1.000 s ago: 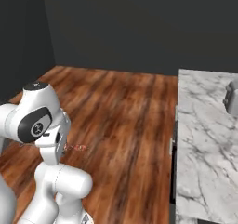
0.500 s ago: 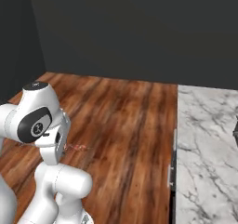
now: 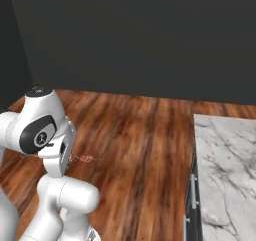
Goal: Place the cold items (mango and lime) from the fridge in one tupperware on the dining counter. Place the warm items (hot dog and kebab skewer) in the stove area in another tupperware.
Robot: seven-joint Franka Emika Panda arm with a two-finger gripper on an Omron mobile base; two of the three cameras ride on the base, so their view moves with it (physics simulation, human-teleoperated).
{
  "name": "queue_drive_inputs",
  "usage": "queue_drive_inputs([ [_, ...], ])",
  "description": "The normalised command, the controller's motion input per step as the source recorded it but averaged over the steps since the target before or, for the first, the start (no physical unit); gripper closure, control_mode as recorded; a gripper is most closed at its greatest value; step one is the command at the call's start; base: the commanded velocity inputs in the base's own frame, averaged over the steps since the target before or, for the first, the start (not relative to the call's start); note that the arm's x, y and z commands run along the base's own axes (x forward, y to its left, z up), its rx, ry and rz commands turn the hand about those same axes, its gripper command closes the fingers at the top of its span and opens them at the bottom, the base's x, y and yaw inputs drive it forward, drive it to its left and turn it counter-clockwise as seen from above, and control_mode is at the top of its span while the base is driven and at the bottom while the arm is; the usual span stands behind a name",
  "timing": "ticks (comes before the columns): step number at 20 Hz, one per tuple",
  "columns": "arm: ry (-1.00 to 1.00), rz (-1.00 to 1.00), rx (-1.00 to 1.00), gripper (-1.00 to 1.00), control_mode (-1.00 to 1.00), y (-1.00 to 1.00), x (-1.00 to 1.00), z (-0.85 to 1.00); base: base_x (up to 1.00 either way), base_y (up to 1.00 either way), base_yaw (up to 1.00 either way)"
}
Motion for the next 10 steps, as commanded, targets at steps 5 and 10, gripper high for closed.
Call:
queue_drive_inputs([
  [5,0.0,0.0,0.0,1.0,1.0,0.0,0.0,0.0,1.0,0.57,-0.19],
  [10,0.0,0.0,0.0,1.0,1.0,0.0,0.0,0.0,1.0,0.57,-0.2],
])
